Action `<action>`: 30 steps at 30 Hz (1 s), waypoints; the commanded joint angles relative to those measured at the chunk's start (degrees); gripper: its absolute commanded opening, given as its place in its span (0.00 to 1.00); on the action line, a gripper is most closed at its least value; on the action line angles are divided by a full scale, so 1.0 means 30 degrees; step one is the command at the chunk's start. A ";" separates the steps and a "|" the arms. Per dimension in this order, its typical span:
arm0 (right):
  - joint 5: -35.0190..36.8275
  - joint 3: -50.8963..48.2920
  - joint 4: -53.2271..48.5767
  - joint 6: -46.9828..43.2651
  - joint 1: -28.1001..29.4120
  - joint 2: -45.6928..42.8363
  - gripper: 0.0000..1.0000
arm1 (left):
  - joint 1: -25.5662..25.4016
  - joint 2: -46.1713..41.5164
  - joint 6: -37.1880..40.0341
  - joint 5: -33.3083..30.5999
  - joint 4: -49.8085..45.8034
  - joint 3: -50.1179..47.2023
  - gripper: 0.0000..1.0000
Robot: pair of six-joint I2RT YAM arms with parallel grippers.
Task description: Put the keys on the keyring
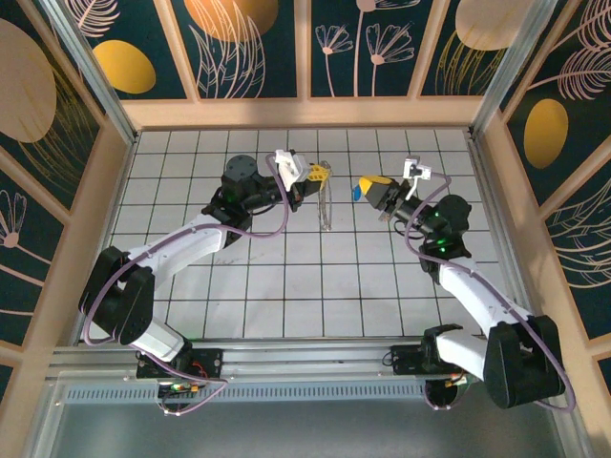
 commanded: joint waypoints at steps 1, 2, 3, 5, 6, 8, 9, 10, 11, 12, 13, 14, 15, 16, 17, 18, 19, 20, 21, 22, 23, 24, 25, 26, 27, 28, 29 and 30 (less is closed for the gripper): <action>-0.0543 0.0309 0.1988 0.0447 0.0011 0.0362 0.00 | -0.0081 -0.0219 0.0731 -0.0141 -0.0051 0.0925 0.00; -0.0539 0.0367 0.2047 0.0469 0.0089 0.0492 0.00 | -0.0095 -0.0186 0.0728 -0.0087 -0.0112 0.0999 0.00; -0.0543 0.0430 0.2098 0.0476 0.0114 0.0612 0.00 | -0.0098 -0.0160 0.0718 -0.0048 -0.0155 0.1054 0.00; -0.0564 0.0597 0.2234 0.0506 0.0275 0.0908 0.00 | -0.0107 -0.0115 0.0693 0.0047 -0.0286 0.1185 0.00; -0.0588 0.0682 0.2282 0.0506 0.0380 0.1073 0.00 | -0.0124 -0.0074 0.0714 0.0089 -0.0357 0.1248 0.00; -0.0594 0.0827 0.2328 0.0477 0.0598 0.1322 0.00 | -0.0194 -0.0008 0.0714 0.0188 -0.0524 0.1390 0.00; -0.0567 0.0895 0.2350 0.0462 0.0721 0.1418 0.00 | -0.0232 0.0014 0.0740 0.0240 -0.0630 0.1471 0.00; -0.0537 0.0930 0.2408 0.0441 0.0787 0.1514 0.00 | -0.0281 0.0036 0.0742 0.0303 -0.0723 0.1536 0.00; -0.0537 0.0987 0.2409 0.0425 0.0896 0.1577 0.00 | -0.0324 0.0058 0.0767 0.0348 -0.0813 0.1574 0.00; -0.0507 0.1041 0.2411 0.0392 0.0990 0.1617 0.00 | -0.0367 0.0086 0.0783 0.0400 -0.0873 0.1626 0.00; -0.0479 0.1071 0.2409 0.0354 0.1061 0.1624 0.00 | -0.0435 0.0110 0.0791 0.0413 -0.0923 0.1655 0.00; -0.0455 0.1106 0.2416 0.0330 0.1142 0.1654 0.00 | -0.0482 0.0098 0.0825 0.0397 -0.1011 0.1684 0.00; -0.0459 0.1136 0.2386 0.0302 0.1198 0.1671 0.00 | -0.0534 0.0087 0.0839 0.0406 -0.1089 0.1691 0.00; -0.0450 0.1157 0.2361 0.0272 0.1239 0.1654 0.00 | -0.0542 0.0112 0.0860 0.0391 -0.1137 0.1692 0.00; -0.0421 0.1194 0.2334 0.0257 0.1279 0.1646 0.00 | -0.0584 0.0114 0.0884 0.0379 -0.1177 0.1692 0.00; -0.0418 0.1195 0.2328 0.0242 0.1320 0.1625 0.00 | -0.0602 0.0116 0.0874 0.0368 -0.1210 0.1692 0.00; -0.0401 0.1222 0.2328 0.0242 0.1357 0.1629 0.00 | -0.0628 0.0142 0.0878 0.0367 -0.1235 0.1692 0.00; -0.0390 0.1225 0.2328 0.0202 0.1395 0.1599 0.00 | -0.0655 0.0171 0.0862 0.0367 -0.1262 0.1692 0.00; -0.0391 0.1254 0.2324 0.0213 0.1440 0.1577 0.00 | -0.0681 0.0203 0.0890 0.0410 -0.1266 0.1706 0.00; -0.0389 0.1283 0.2277 0.0186 0.1464 0.1576 0.00 | -0.0687 0.0230 0.0888 0.0399 -0.1269 0.1721 0.00; -0.0363 0.1313 0.2240 0.0158 0.1517 0.1566 0.00 | -0.0738 0.0259 0.0883 0.0417 -0.1269 0.1743 0.00; -0.0360 0.1356 0.2193 0.0102 0.1539 0.1537 0.00 | -0.0761 0.0292 0.0876 0.0399 -0.1299 0.1750 0.00; -0.0331 0.1393 0.2118 0.0070 0.1585 0.1562 0.00 | -0.0779 0.0318 0.0866 0.0401 -0.1297 0.1776 0.00; -0.0301 0.1426 0.2095 0.0016 0.1595 0.1535 0.00 | -0.0822 0.0365 0.0872 0.0434 -0.1326 0.1805 0.00; -0.0273 0.1479 0.2066 -0.0014 0.1620 0.1543 0.00 | -0.0849 0.0380 0.0884 0.0474 -0.1379 0.1823 0.00; -0.0287 0.1499 0.2041 -0.0022 0.1636 0.1537 0.00 | -0.0878 0.0435 0.0898 0.0490 -0.1412 0.1838 0.00; -0.0272 0.1550 0.2063 -0.0051 0.1624 0.1552 0.00 | -0.0893 0.0464 0.0913 0.0487 -0.1441 0.1867 0.00; -0.0257 0.1568 0.2018 -0.0078 0.1647 0.1552 0.00 | -0.0909 0.0470 0.0904 0.0520 -0.1439 0.1867 0.00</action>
